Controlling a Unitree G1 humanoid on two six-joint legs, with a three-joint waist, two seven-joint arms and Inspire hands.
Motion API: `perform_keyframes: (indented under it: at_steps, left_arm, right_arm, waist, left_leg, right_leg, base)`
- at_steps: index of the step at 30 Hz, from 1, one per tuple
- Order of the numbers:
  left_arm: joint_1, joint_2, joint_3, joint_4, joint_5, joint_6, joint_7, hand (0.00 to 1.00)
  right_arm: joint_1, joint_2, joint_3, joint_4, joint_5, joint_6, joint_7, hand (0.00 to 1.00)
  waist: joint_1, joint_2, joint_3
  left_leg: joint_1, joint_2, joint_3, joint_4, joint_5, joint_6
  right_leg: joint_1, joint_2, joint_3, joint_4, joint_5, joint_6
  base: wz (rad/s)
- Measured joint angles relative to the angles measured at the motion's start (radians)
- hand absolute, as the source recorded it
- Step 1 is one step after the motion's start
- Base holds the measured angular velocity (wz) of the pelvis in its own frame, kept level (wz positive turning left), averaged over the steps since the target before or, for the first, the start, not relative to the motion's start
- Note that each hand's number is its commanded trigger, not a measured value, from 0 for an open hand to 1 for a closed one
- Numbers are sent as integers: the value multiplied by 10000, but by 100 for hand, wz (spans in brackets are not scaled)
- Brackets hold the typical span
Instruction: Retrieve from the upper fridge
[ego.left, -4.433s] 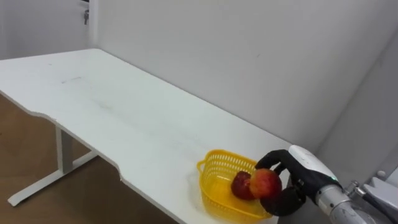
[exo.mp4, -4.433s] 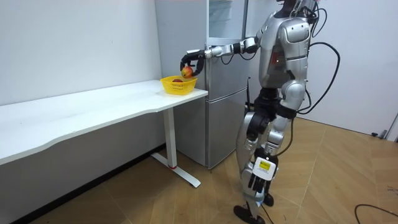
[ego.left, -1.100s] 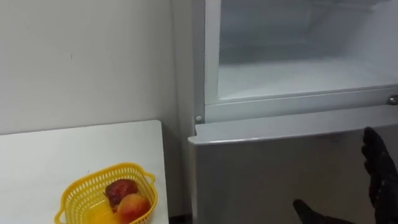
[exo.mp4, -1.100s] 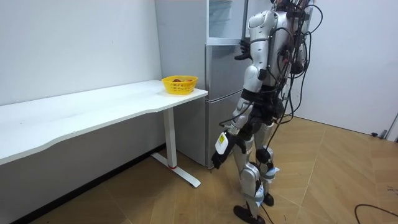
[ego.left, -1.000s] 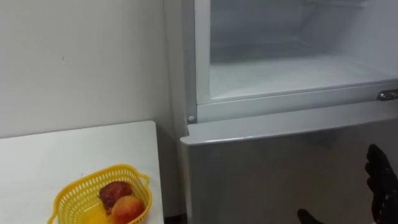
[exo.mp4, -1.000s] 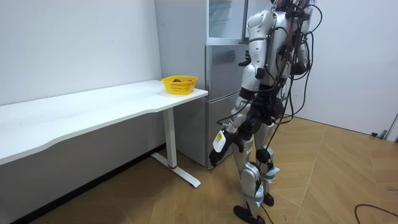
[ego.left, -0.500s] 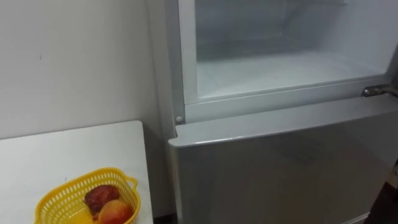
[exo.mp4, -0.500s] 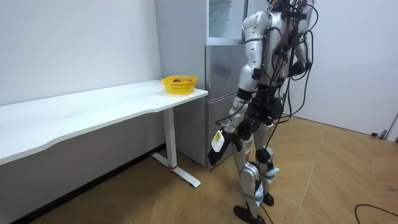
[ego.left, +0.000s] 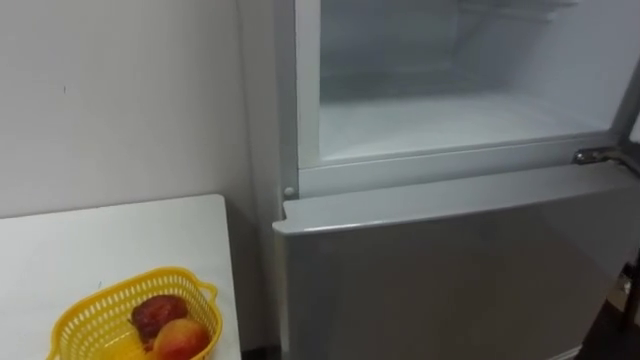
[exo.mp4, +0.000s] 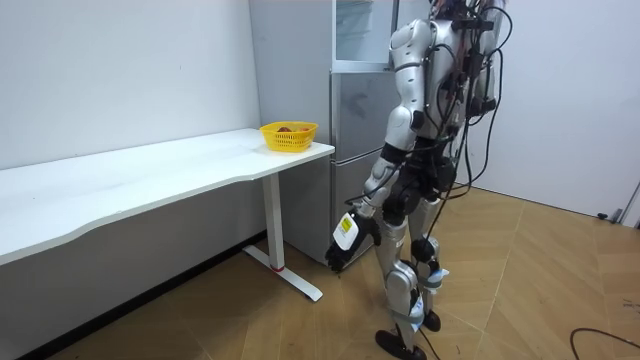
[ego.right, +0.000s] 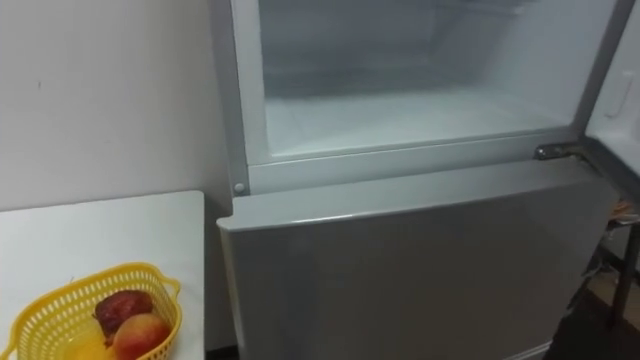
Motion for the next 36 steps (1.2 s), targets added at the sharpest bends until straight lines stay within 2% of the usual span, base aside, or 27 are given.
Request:
perform_keyframes:
  at_steps: [4, 9, 13, 18, 24, 27, 33, 36]
  left_arm:
    - [31, -7, 343, -137, 106, 11, -3, 0]
    - [104, -11, 582, -479, 230, 209, -194, 0]
    - [103, -25, 1123, -536, 404, 240, -332, 0]
    - [140, -28, 1407, -447, 776, 246, -444, 0]
    - [176, -85, 1403, -479, 1181, 245, -550, 0]
    - [208, -113, 1368, -465, 1182, 246, -646, 0]
    - [222, -187, 1375, -457, 1200, 246, -801, 0]
    - [126, -188, 1376, -269, 1197, 240, -806, 0]
  right_arm:
    - [-380, -94, -870, 341, 608, -22, -117, 0]
    - [-593, -184, -1430, 340, 622, -10, -115, 0]
    - [-991, -238, -1719, 321, 604, 6, -116, 0]
    - [-1536, -604, -1731, 77, 445, 30, -27, 0]
    - [-1707, -852, -1727, -1602, 435, 132, 1065, 0]
    - [-1693, -918, -1624, -2184, 278, 129, 1552, 0]
    - [-1692, -919, -1066, -2650, -473, 332, 2719, 0]
    - [-1692, -1014, -427, -2822, -1283, 486, 3321, 0]
  waist:
    - [-132, -177, -15]
    - [-209, -185, -14]
    - [-297, -184, -30]
    - [-315, -177, -44]
    - [-290, -143, -59]
    - [-117, -120, -56]
    - [5, -32, -59]
    - [-35, -47, -50]
  left_leg:
    - [-5, -6, 22, -6, -1, 1]
    - [-64, -1, 104, -28, -1, 1]
    - [-184, 3, 107, -26, -1, 1]
    - [-181, -3, 103, -23, -1, 1]
    - [-165, 8, 67, -13, -1, 1]
    - [-162, 13, 49, -16, -1, 0]
    - [-148, 10, 107, -15, -1, 0]
    - [-152, 27, 150, -9, 4, -7]
  right_leg:
    - [2, -1, 50, 0, -1, -1]
    - [7, 9, 129, 20, -1, 0]
    - [-103, 18, 141, 38, 1, -3]
    - [-108, 12, 121, 55, 2, -3]
    - [-125, 14, 91, 9, 10, -13]
    - [-97, 16, 99, 12, 16, -23]
    - [-195, 9, 102, 182, 10, -36]
    - [-352, 13, 149, 377, -15, -76]
  base:
    - [0]
    - [-5]
    - [0]
    - [0]
    - [1]
    - [-4]
    - [-2]
    - [-15]
